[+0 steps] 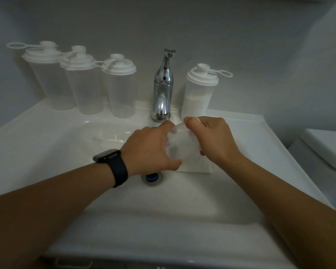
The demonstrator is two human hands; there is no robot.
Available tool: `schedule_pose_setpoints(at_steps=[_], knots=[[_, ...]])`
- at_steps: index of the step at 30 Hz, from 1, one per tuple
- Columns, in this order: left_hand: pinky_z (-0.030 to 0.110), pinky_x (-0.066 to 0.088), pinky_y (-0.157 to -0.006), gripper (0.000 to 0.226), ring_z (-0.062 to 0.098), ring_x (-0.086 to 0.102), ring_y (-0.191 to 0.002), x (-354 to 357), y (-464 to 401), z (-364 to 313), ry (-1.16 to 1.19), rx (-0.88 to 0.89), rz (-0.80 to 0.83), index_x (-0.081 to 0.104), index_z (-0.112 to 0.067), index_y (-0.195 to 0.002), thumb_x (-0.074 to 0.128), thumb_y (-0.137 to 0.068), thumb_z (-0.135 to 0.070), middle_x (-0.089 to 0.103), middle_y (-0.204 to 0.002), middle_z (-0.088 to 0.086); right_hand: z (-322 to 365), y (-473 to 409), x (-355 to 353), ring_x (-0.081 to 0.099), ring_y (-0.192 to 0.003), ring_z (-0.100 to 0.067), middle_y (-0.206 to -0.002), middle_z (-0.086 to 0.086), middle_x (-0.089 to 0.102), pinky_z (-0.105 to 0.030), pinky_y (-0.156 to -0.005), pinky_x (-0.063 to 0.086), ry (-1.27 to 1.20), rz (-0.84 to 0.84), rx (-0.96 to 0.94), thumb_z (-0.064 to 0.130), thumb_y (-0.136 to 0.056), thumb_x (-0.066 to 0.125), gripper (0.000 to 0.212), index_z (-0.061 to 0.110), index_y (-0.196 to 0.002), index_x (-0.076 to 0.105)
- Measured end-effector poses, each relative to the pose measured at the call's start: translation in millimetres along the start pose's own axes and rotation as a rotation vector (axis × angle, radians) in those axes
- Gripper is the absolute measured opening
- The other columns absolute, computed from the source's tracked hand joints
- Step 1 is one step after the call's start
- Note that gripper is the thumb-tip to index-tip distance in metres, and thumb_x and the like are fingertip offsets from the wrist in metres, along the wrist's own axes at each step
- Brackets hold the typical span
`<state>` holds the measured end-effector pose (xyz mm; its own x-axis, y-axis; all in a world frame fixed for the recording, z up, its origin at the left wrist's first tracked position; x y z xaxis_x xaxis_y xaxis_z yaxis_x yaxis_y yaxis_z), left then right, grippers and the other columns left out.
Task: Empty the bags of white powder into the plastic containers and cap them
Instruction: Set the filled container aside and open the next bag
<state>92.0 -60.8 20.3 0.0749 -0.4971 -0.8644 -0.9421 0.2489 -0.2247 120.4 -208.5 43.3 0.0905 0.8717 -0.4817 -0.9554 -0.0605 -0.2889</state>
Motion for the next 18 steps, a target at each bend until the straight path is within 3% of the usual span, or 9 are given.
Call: schedule_pose_setpoints(at_steps=[4, 9, 13, 18], knots=[[0.024, 0.051, -0.073, 0.073, 0.000, 0.063, -0.076, -7.0, -1.7, 4.6, 0.047, -0.011, 0.040, 0.048, -0.042, -0.124, 0.087, -0.064, -0.053, 0.067, -0.096, -0.017, 7.7, 4.2, 1.3, 0.045, -0.056, -0.022, -0.067, -0.027, 0.048, -0.043, -0.051, 0.041, -0.075, 0.006, -0.052, 0.057, -0.078, 0.057, 0.066, -0.008, -0.072, 0.050], [0.028, 0.056, -0.078, 0.070, -0.001, 0.065, -0.078, -9.9, 1.0, 8.2, 0.159, -0.003, 0.060, 0.053, -0.044, -0.122, 0.090, -0.062, -0.045, 0.070, -0.094, -0.016, 23.1, 10.8, -1.0, 0.042, -0.053, -0.011, -0.053, 0.006, 0.042, -0.030, -0.055, 0.034, -0.063, 0.017, -0.148, 0.047, -0.084, 0.058, 0.044, 0.016, -0.055, 0.045], [0.034, 0.060, -0.086, 0.071, 0.003, 0.068, -0.091, -1.6, -0.8, 9.4, 0.310, 0.004, 0.181, 0.058, -0.040, -0.123, 0.093, -0.060, -0.041, 0.071, -0.102, -0.013, 34.1, 14.3, -2.0, 0.041, -0.057, -0.013, -0.056, 0.003, 0.041, -0.032, -0.056, 0.033, -0.036, 0.041, -0.224, 0.051, -0.082, 0.054, 0.047, 0.011, -0.060, 0.046], [0.040, 0.060, -0.090, 0.067, 0.008, 0.070, -0.096, 5.0, 0.9, 11.1, 0.427, 0.008, 0.297, 0.064, -0.037, -0.120, 0.088, -0.058, -0.041, 0.073, -0.106, -0.011, 35.0, 15.3, 2.3, 0.040, -0.055, -0.010, -0.054, 0.008, 0.042, -0.028, -0.054, 0.033, 0.000, 0.069, -0.227, 0.043, -0.086, 0.056, 0.041, 0.014, -0.059, 0.048]])
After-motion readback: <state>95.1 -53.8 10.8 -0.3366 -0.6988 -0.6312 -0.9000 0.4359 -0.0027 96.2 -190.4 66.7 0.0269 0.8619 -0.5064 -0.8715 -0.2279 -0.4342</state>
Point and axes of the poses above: each hand's wrist, its own y-axis away from the middle knuckle, its own x-axis out of the palm, z = x × y, the point moved 10 cm from there along -y, towards the middle knuckle
